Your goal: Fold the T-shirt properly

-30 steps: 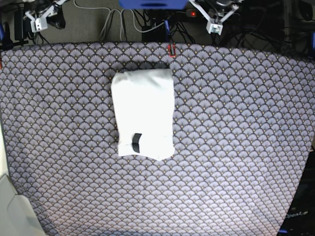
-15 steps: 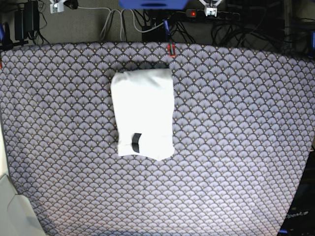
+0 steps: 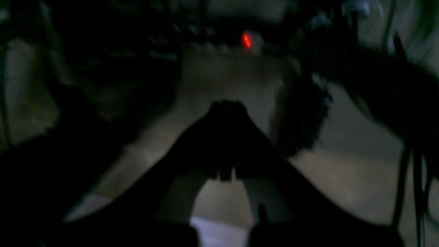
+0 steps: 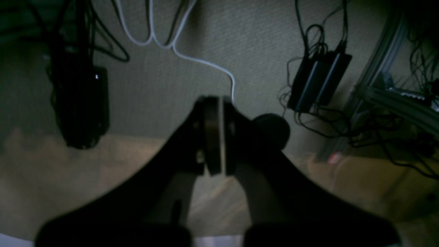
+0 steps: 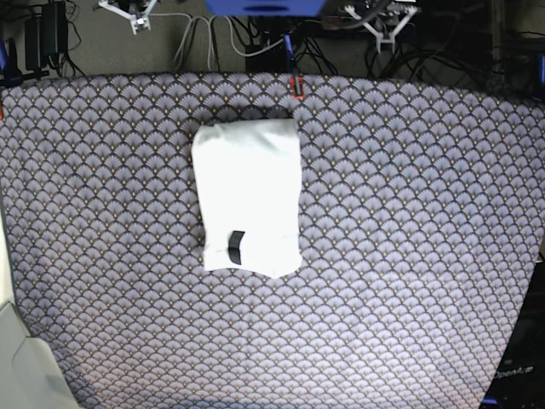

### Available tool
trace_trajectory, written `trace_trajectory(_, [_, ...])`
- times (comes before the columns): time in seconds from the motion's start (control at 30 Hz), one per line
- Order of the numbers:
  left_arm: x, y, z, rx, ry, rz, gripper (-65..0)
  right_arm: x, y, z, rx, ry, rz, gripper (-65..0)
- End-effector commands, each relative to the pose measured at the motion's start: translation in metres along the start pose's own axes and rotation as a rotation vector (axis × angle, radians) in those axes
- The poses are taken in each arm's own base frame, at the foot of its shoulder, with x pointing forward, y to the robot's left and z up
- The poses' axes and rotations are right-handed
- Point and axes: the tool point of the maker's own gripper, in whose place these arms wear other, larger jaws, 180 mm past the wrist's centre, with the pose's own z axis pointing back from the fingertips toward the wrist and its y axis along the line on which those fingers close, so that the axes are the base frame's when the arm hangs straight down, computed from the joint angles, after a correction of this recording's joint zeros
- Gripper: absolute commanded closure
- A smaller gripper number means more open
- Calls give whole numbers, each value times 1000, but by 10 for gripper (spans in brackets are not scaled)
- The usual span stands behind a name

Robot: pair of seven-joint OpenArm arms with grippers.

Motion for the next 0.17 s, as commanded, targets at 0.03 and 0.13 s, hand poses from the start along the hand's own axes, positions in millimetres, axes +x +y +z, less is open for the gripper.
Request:
trace_trajectory(0.03, [0,18,0,27,-9,-12,-4,-4,-6,2,-54,3,33,0])
trace_trajectory(0.13, [3,19,0,28,-17,-12,-4,-1,-5,3,-79,-3,49,0])
